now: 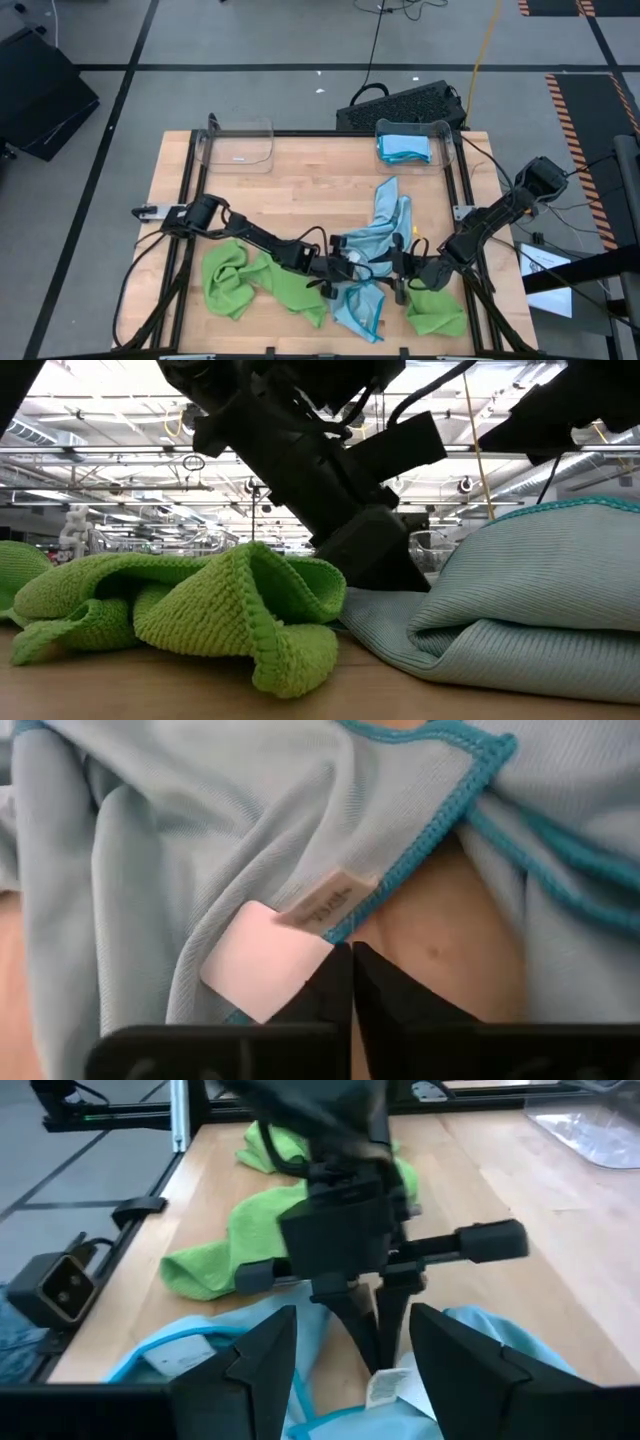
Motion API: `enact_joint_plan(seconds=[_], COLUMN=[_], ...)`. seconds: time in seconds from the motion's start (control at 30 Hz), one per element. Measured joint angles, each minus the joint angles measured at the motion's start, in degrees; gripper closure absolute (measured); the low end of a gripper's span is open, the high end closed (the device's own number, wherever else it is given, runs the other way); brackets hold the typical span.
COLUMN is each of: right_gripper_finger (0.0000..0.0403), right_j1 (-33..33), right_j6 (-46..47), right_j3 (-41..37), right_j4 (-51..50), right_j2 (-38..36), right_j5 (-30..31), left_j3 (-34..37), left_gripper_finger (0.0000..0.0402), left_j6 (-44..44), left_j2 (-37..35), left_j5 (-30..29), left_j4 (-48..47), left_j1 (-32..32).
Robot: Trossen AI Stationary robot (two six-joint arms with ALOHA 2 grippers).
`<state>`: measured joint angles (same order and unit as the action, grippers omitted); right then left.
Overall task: Fold microfiber towels
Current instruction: Fold the top blue microfiber cloth
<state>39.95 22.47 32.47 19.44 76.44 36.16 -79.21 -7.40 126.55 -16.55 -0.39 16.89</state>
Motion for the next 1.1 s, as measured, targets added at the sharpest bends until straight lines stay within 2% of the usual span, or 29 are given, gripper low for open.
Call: enact_joint_plan(seconds=[0.23, 0.33, 0.5, 0.7, 0.83, 1.1], right_gripper_finger=[0.0216, 0.0216, 0.0216, 0.0216, 0.0216, 0.0216], right_j1=[-1.8, -2.1, -2.1, -2.1, -2.0, -2.1], right_j6=[-0.7, -0.7, 1.0, 4.7, 5.9, 6.6], right_j3=[-0.1, -0.1, -0.1, 0.0, 0.0, 0.0], right_j4=[-0.3, 0.3, 3.4, 4.1, 4.4, 3.9], right_j2=[0.0, 0.8, 3.5, 7.1, 8.8, 9.0], right_j5=[0.1, 0.9, 4.5, 4.4, 4.1, -0.4], left_j3=[0.3, 0.1, 0.1, 0.1, 0.1, 1.5], left_gripper_finger=[0.0398, 0.0396, 0.0398, 0.0398, 0.0395, 0.0397], left_j6=[0.4, 1.6, 3.6, 4.7, 3.2, 3.9], left_j2=[-5.5, -8.6, -13.2, -16.4, -17.0, -16.9], left_j5=[-12.3, -14.6, -15.2, -15.3, -15.4, -15.4], left_j4=[-8.0, -9.6, -9.8, -9.5, -9.5, -11.7], left_j1=[0.5, 0.5, 0.9, 3.5, 4.8, 4.9])
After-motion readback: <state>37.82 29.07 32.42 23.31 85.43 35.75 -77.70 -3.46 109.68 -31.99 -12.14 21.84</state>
